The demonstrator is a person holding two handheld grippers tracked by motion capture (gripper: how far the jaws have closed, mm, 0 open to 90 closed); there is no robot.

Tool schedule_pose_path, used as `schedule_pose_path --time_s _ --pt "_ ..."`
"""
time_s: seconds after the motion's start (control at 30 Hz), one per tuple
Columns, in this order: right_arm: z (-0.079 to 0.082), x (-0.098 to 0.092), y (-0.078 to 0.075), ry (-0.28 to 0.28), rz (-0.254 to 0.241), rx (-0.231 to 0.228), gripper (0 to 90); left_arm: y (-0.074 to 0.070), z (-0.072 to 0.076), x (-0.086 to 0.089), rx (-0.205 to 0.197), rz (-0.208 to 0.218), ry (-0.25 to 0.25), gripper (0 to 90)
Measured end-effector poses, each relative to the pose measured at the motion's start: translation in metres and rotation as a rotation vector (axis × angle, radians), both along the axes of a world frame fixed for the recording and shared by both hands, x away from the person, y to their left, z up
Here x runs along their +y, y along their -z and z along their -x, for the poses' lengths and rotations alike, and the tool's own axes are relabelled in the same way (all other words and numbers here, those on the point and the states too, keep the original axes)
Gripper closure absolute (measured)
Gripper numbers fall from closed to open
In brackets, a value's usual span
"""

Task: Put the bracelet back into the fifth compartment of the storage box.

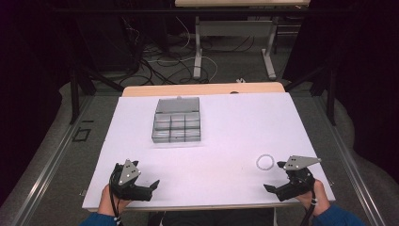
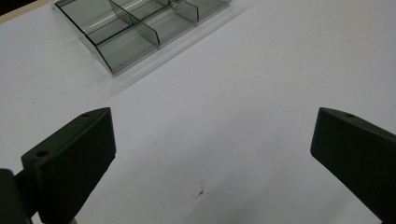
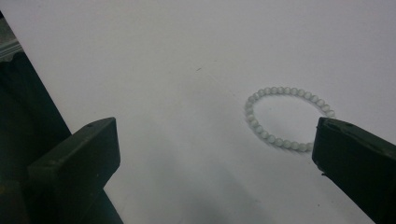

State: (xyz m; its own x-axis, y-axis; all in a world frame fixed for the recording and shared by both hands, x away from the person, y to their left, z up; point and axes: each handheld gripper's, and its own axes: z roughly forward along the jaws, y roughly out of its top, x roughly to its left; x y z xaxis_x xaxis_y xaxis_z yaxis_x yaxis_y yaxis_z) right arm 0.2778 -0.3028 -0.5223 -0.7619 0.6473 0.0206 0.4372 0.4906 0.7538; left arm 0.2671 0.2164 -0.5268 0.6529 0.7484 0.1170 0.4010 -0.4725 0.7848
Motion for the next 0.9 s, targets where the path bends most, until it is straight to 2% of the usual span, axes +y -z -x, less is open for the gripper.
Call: schedule_pose_path --time_s 0.07,0.13,0.2,0.23,0.33,0.37,0.4,0.73,0.77,0.83,0.87,0.9 --pt "-0.002 0.001 0.0 0.01 0.0 -0.013 0.8 0.0 0.0 0.0 -0.001 0.0 -0.001 0.1" --pt "-0.002 0.002 -0.001 0.008 0.005 0.01 0.8 0.0 0.0 0.0 -0.001 0.0 -0.003 0.1" --pt "-0.004 0.001 -0.001 -0.004 0.008 -0.003 0.8 0.0 0.0 0.0 0.0 0.001 -0.004 0.1" --pt "-0.004 0.002 -0.002 0.016 0.004 -0.001 0.8 0.0 0.0 0.0 0.0 0.0 -0.005 0.1" --pt "-0.008 0.003 -0.003 0.014 0.009 0.007 0.7 0.0 0.0 0.0 0.001 -0.002 -0.002 0.1" --pt "-0.009 0.004 -0.002 0.015 0.013 -0.004 0.8 0.0 0.0 0.0 0.001 -0.002 -0.002 0.1" --pt "-0.009 0.004 -0.003 0.014 0.014 0.015 0.7 0.0 0.0 0.0 0.0 -0.002 -0.002 0.1" --pt "-0.017 0.006 0.0 0.026 0.02 0.013 0.6 0.0 0.0 0.0 0.0 -0.004 -0.005 0.1" --pt "-0.018 0.007 0.0 0.026 0.02 0.027 0.6 0.0 0.0 0.0 0.0 -0.004 -0.004 0.1" --pt "-0.02 0.007 0.001 0.028 0.024 0.028 0.5 0.0 0.0 0.0 0.0 -0.003 -0.004 0.1" --pt "-0.021 0.008 0.002 0.028 0.01 0.024 0.5 0.0 0.0 0.0 0.0 -0.003 -0.004 0.1" --pt "-0.022 0.008 0.001 0.023 0.03 0.038 0.5 0.0 0.0 0.0 0.005 -0.005 -0.002 0.1"
